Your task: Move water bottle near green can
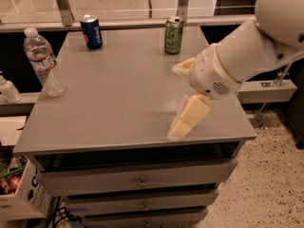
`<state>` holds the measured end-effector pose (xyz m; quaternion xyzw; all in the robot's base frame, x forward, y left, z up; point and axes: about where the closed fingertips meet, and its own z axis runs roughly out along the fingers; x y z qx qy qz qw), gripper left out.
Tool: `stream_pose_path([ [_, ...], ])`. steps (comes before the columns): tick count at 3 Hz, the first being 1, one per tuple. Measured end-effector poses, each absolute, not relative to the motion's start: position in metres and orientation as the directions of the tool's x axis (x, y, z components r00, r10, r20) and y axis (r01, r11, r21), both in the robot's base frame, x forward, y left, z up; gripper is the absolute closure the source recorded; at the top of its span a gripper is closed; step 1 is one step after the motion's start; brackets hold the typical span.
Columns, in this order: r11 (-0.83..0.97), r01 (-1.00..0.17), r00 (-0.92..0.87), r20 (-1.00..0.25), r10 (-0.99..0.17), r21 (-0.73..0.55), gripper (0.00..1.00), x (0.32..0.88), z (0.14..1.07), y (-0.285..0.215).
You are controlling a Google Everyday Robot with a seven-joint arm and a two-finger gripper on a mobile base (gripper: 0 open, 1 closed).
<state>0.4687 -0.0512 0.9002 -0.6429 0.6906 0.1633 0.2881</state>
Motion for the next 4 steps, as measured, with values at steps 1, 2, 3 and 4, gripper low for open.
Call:
stream_pose_path([
  [1, 0.124, -0.983, -0.01, -0.632, -0.775, -0.136, 0.0, 0.466, 0.908, -0.044],
  [2, 0.124, -0.983, -0.009, -0.627, -0.779, -0.139, 0.0, 0.466, 0.907, -0.045],
  [3, 0.144, -0.978, -0.007, -0.672, -0.74, -0.149, 0.0, 0.47, 0.9, -0.036],
  [4, 0.171, -0.972, 0.009, -0.754, -0.657, -0.161, 0.0, 0.485, 0.894, -0.009],
])
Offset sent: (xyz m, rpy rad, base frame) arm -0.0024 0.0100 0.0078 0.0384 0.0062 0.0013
